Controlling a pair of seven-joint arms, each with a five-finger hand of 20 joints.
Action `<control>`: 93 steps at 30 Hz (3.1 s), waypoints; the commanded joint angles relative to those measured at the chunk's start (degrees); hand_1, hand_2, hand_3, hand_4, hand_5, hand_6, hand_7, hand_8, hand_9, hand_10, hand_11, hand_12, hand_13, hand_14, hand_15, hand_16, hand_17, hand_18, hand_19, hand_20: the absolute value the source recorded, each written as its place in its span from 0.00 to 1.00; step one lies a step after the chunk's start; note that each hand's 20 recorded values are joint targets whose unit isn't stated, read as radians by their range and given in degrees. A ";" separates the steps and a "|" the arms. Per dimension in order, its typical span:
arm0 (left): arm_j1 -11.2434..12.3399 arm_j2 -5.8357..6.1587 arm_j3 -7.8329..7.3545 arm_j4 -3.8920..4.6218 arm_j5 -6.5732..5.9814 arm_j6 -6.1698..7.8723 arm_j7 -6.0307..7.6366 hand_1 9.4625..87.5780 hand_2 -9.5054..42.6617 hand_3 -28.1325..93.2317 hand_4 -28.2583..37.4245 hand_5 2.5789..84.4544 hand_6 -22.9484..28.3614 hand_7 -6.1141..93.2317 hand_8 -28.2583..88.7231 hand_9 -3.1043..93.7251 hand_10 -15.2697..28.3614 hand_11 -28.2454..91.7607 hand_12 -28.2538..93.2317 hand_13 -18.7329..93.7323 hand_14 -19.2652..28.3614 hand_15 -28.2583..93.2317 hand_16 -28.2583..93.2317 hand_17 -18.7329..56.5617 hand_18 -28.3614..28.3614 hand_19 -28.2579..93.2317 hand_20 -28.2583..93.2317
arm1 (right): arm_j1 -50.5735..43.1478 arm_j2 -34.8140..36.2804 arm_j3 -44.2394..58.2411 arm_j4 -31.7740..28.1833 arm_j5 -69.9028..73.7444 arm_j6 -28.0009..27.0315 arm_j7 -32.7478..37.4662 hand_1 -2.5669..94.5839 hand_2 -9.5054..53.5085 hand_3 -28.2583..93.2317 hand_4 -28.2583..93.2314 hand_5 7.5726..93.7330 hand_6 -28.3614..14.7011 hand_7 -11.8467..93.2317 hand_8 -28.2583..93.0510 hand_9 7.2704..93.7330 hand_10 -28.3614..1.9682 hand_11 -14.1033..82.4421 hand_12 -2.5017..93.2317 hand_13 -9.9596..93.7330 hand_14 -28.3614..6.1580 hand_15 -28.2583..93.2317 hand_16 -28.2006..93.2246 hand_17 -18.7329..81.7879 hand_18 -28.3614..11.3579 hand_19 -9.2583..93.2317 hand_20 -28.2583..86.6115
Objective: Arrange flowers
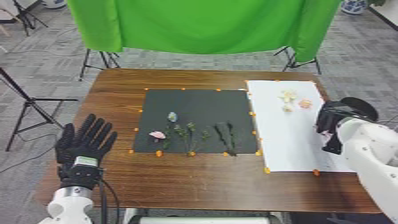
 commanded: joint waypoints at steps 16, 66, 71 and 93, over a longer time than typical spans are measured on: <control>2.32 -0.58 -1.10 -0.25 0.04 0.92 -0.85 0.20 0.48 0.81 0.00 0.47 0.65 0.21 0.17 0.39 0.73 0.45 0.32 0.38 0.77 0.58 0.17 0.16 0.77 0.54 0.30 | 12.83 -12.53 -18.43 -15.00 -8.90 13.60 -15.37 0.68 0.00 0.84 0.00 0.79 0.71 0.39 0.23 0.92 0.64 0.23 0.44 0.80 0.65 0.51 0.59 0.50 0.25 0.88 0.61; -3.40 -0.11 2.38 2.24 1.48 0.97 -5.57 0.21 0.51 0.82 0.00 0.48 0.65 0.21 0.17 0.39 0.73 0.45 0.32 0.38 0.77 0.58 0.16 0.16 0.77 0.54 0.30 | 20.07 -28.38 -40.09 4.41 -21.75 11.83 -17.30 0.65 0.00 0.82 0.00 0.74 0.74 0.36 0.20 0.88 0.66 0.20 0.39 0.76 0.66 0.47 0.58 0.45 0.24 0.81 0.62; -3.81 -0.37 2.37 2.52 2.32 -1.41 -7.56 0.21 0.50 0.82 0.00 0.47 0.65 0.21 0.17 0.38 0.73 0.44 0.32 0.37 0.76 0.57 0.16 0.16 0.77 0.54 0.30 | 18.57 -28.62 -39.87 3.17 -21.25 10.26 -14.97 0.64 0.00 0.80 0.00 0.70 0.73 0.34 0.19 0.85 0.65 0.21 0.39 0.73 0.65 0.48 0.57 0.44 0.23 0.79 0.61; -1.00 -0.62 1.16 1.21 3.01 -2.33 -4.53 0.22 0.47 0.81 0.00 0.46 0.65 0.20 0.17 0.38 0.73 0.44 0.33 0.37 0.76 0.57 0.17 0.16 0.77 0.54 0.30 | 16.29 -16.93 -27.24 -7.97 -12.04 15.67 -6.45 0.27 0.09 0.85 0.00 0.44 0.54 0.26 0.14 0.49 0.30 0.37 0.22 0.53 0.34 0.65 0.37 0.40 0.15 0.81 0.60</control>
